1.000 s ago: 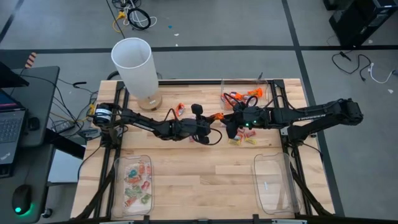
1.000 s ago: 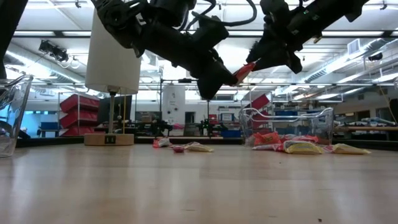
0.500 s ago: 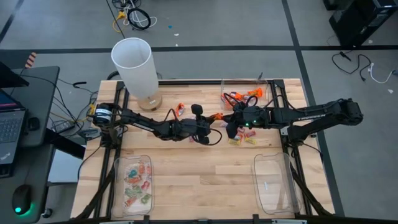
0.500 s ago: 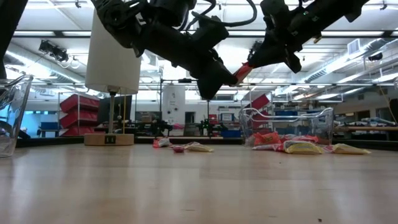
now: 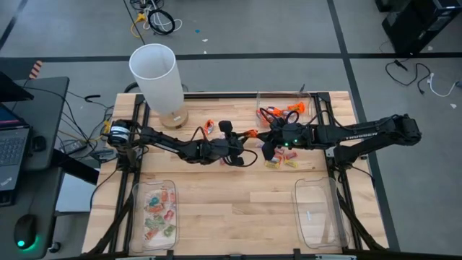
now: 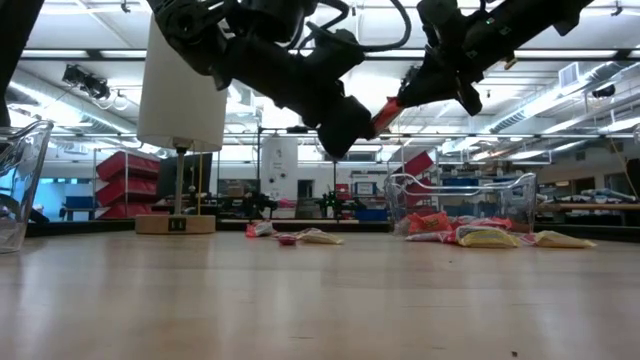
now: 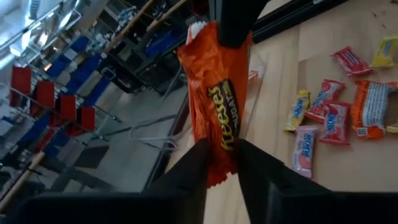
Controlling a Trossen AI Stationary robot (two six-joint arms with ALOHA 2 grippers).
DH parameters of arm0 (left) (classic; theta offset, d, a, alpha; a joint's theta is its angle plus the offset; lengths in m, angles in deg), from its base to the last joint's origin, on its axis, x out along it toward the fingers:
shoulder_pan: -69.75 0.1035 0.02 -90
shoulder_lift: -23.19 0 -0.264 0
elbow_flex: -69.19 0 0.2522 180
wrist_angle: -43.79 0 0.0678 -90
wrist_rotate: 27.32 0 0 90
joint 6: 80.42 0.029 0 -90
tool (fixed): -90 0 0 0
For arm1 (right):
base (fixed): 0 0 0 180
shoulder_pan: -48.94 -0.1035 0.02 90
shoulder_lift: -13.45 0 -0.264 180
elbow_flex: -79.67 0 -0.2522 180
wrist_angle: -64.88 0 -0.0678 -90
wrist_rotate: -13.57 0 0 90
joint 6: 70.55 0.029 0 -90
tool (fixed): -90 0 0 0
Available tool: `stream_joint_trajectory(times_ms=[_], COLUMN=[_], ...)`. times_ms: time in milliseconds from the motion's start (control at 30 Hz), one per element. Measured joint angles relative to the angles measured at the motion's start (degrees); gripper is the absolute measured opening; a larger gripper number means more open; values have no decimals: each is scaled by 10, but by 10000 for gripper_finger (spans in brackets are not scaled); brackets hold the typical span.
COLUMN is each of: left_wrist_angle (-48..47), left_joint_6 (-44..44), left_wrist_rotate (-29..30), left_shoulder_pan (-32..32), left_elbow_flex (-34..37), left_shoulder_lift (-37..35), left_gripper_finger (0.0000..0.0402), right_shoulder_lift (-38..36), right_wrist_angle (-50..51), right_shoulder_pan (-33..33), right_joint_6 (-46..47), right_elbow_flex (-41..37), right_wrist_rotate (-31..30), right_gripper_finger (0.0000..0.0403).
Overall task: Sort candy
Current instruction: Put the large orange chocolate bar into the top right transparent bin
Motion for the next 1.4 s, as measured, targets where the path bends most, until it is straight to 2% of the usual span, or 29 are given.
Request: stream_joint_trajectory(times_ms=[200,433,533,767,1067,1167,1400], left_wrist_angle=[-32,-66,-83,-84,-83,-83,-83], left_joint_6=[-33,-40,-41,-41,-41,-41,-41], left_wrist_rotate=[9,120,138,137,137,137,137], left_shoulder_pan=[1,2,3,-6,-22,-24,-25], left_elbow_flex=[3,3,3,3,2,2,2], left_shoulder_lift=[0,1,1,1,1,1,1], left_gripper_finger=[137,153,153,153,152,152,152], right_shoulder_lift=[-2,-36,-55,-97,-98,-89,-67], right_wrist_angle=[-1,15,30,108,159,176,239], right_shoulder_pan=[3,27,48,164,343,381,431], right_joint_6=[-4,-15,-24,-40,-60,-67,-80], right_elbow_flex=[0,0,0,1,1,1,1], right_wrist_rotate=[0,3,2,6,146,179,191], right_gripper_finger=[0,0,0,0,0,0,0])
